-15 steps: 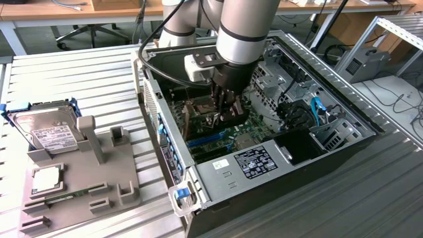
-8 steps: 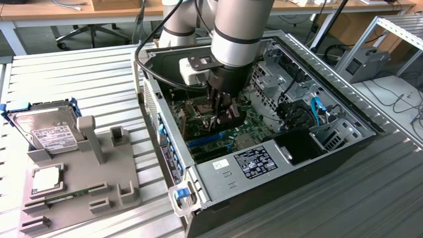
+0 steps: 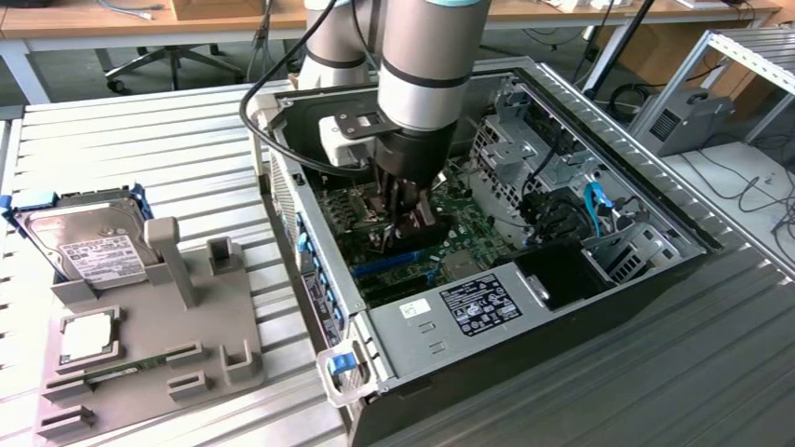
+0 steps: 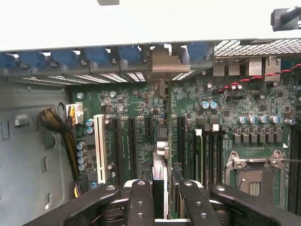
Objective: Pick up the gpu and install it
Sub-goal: 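Insert the gpu into the slot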
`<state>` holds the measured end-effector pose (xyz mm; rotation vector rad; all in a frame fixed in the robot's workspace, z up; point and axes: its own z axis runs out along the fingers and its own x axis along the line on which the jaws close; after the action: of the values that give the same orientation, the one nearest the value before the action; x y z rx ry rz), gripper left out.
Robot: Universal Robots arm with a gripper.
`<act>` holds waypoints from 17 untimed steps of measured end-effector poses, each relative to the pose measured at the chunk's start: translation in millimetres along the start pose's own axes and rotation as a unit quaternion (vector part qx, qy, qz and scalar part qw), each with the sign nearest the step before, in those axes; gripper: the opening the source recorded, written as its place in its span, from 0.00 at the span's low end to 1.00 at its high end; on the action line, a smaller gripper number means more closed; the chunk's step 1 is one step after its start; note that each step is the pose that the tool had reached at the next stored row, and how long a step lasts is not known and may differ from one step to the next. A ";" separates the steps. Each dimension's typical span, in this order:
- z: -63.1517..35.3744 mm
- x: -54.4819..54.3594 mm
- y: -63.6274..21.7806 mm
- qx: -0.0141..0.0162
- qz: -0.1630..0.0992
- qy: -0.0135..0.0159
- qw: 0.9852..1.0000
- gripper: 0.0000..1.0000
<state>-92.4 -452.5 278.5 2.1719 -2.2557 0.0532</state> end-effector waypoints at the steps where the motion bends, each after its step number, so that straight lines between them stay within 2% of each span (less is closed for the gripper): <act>1: 1.1 0.0 0.0 0.000 0.000 0.000 1.000 0.26; 9: 7.9 -0.1 2.2 0.000 0.000 -0.003 1.000 0.26; 17: 10.4 -0.2 3.5 0.000 0.000 -0.006 1.000 0.26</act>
<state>-95.8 -452.5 268.1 2.1776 -2.2620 0.0395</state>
